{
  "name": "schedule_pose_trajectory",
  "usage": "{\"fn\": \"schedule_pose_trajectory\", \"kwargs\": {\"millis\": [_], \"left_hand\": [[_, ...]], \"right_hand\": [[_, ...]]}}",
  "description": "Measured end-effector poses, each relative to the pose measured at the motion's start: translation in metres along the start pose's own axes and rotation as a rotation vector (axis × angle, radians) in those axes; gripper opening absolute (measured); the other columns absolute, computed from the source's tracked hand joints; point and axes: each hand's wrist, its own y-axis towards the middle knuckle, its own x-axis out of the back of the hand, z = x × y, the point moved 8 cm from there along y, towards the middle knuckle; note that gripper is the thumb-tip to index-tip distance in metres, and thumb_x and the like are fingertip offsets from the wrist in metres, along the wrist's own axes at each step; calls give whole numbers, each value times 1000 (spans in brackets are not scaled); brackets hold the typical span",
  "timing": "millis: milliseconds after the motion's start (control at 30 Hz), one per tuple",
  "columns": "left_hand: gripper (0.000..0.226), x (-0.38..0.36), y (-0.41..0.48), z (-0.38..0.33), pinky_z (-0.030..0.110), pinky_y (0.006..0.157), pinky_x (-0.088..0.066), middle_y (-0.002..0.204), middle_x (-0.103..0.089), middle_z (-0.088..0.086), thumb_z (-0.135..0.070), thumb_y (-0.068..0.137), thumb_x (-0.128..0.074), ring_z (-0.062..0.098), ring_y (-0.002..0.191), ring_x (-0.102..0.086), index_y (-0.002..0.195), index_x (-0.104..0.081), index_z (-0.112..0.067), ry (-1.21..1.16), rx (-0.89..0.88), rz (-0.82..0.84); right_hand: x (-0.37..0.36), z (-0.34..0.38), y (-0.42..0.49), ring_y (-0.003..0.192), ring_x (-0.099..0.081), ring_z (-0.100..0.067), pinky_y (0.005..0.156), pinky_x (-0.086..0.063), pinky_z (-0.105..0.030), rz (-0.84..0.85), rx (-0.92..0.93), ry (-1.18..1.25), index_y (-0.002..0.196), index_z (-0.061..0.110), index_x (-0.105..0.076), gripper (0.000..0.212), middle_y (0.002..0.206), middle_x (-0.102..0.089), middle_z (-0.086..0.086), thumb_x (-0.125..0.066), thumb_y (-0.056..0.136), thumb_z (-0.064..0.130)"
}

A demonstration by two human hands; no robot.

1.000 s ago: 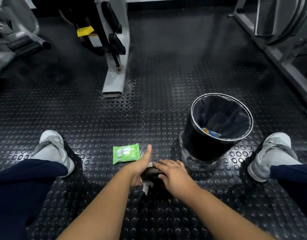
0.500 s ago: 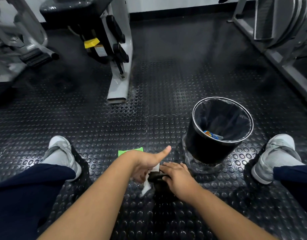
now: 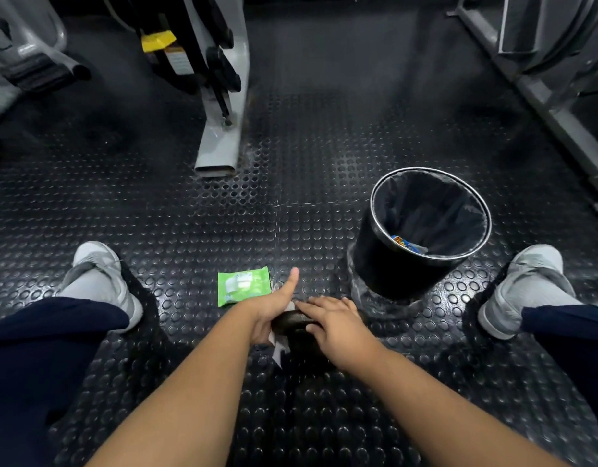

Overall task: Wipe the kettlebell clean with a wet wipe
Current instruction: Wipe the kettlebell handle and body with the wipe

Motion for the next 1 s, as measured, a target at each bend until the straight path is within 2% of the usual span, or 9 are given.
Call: {"fn": "schedule_pose_trajectory", "kwargs": {"millis": [133,267,333,400,467,567,733,867,1000], "left_hand": [[122,5,0,14,50,109,-48,127,-71,18,-104,62,-34,37,119,-68,127,-71,-7,-172,-57,-10],[90,4,-22,6,32,85,-60,147,-57,10,-95,78,-17,15,87,-77,116,-63,-28,-59,-74,34],[111,8,-29,6,39,108,-49,157,-47,8,-99,73,-21,16,113,-70,144,-50,-19,21,-35,72],[122,17,-34,-2,53,126,-16,168,-27,7,-103,67,-22,27,155,-25,165,-11,-31,123,-30,70],[120,24,-41,-14,60,125,0,172,-8,3,-108,60,-23,31,158,7,159,8,-49,228,-39,59],[120,23,-48,-30,61,124,-3,172,-7,2,-105,62,-19,35,157,6,160,11,-43,380,-15,89],[132,14,-25,-31,62,125,-6,172,-3,1,-111,50,-21,37,157,4,162,1,-44,542,49,60],[125,6,9,-20,48,116,-40,141,-63,12,-114,43,-24,32,129,-60,124,-71,-32,568,-42,77],[106,11,24,-10,53,115,-39,143,-61,8,-112,54,-16,33,134,-54,114,-72,-45,524,-101,-28]], "right_hand": [[0,-2,1,150,-23,-15,123,-3,-42,13,-15,16,153,43,-34,53,160,-35,10,-48,103,31],[3,1,0,150,-23,-14,123,-4,-40,15,-8,14,153,43,-33,53,160,-34,11,-48,104,32],[4,0,-1,149,-24,-14,123,-5,-40,18,-6,18,153,42,-34,52,160,-35,10,-48,104,31],[6,1,-2,149,-26,-14,123,-7,-41,15,-6,24,152,42,-36,52,159,-37,8,-49,103,31],[6,2,-1,148,-27,-14,122,-8,-41,18,-6,21,152,42,-37,52,159,-37,7,-50,103,31],[6,3,0,149,-26,-15,122,-8,-41,17,-11,12,151,41,-37,52,160,-36,7,-50,102,31],[5,5,-1,147,-29,-17,121,-11,-43,11,7,-1,150,39,-40,51,157,-39,5,-51,101,29],[3,2,2,145,-31,-18,121,-12,-44,6,11,-19,149,38,-42,50,156,-41,7,-52,101,30],[1,0,4,146,-31,-18,121,-11,-44,0,6,-25,148,35,-44,48,157,-40,6,-51,101,31]]}}
